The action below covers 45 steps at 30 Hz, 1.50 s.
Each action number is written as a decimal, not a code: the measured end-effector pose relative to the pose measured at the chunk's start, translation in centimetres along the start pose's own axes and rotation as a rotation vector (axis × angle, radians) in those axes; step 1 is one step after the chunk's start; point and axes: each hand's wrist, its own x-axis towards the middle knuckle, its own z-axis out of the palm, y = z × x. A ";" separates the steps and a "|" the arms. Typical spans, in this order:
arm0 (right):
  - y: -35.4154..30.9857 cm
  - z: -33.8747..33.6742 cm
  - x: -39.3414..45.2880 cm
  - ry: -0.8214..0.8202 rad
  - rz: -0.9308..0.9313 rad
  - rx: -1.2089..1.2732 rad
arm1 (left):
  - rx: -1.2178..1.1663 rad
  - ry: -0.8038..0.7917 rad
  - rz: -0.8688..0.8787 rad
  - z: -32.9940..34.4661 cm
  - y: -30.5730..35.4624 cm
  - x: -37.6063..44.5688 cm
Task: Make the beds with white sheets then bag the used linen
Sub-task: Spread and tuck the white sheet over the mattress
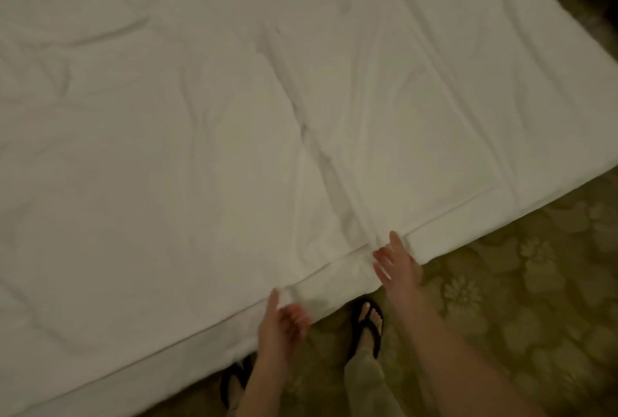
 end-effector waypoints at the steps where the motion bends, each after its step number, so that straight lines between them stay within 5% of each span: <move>1: -1.4 -0.2 0.7 -0.048 0.049 -0.027 | 0.047 -0.066 0.049 3.1 -0.2 -0.3; 6: -4.3 1.6 2.6 -0.232 0.145 -0.114 | 0.290 -0.112 0.490 16.5 3.2 1.2; 10: -3.8 0.5 4.0 -0.264 0.156 -0.175 | 0.474 0.008 0.614 19.0 4.7 4.5; 12: -5.0 -0.9 4.9 -0.137 0.003 -0.310 | 0.538 0.092 0.604 17.4 4.7 5.4; 16: -12.8 -3.3 8.1 0.227 -0.585 -0.494 | 0.533 0.139 0.681 15.4 5.7 4.8; 21: -22.7 -1.2 14.3 0.213 -0.788 -1.172 | 0.554 0.135 0.970 20.7 7.0 3.2; 24: -25.5 1.9 15.2 0.142 -0.772 -1.430 | 0.883 0.044 0.919 24.3 6.7 3.1; 28: -26.6 5.1 15.4 0.033 -0.792 -1.434 | 1.099 -0.019 0.791 25.8 8.0 3.5; 32: -26.8 7.0 14.6 -0.093 -0.728 -1.374 | 1.243 0.061 0.920 25.1 9.9 3.9; 35: -27.1 8.6 12.7 -0.207 -0.789 -1.368 | 1.583 0.012 0.748 25.0 11.4 4.9; 41: -25.1 13.3 1.7 -0.477 -1.028 -1.389 | 0.845 -0.396 0.378 24.3 19.4 -0.2; 45: -19.0 17.5 -6.2 -0.710 -1.123 -1.277 | 0.451 -0.553 0.305 19.1 23.2 -3.5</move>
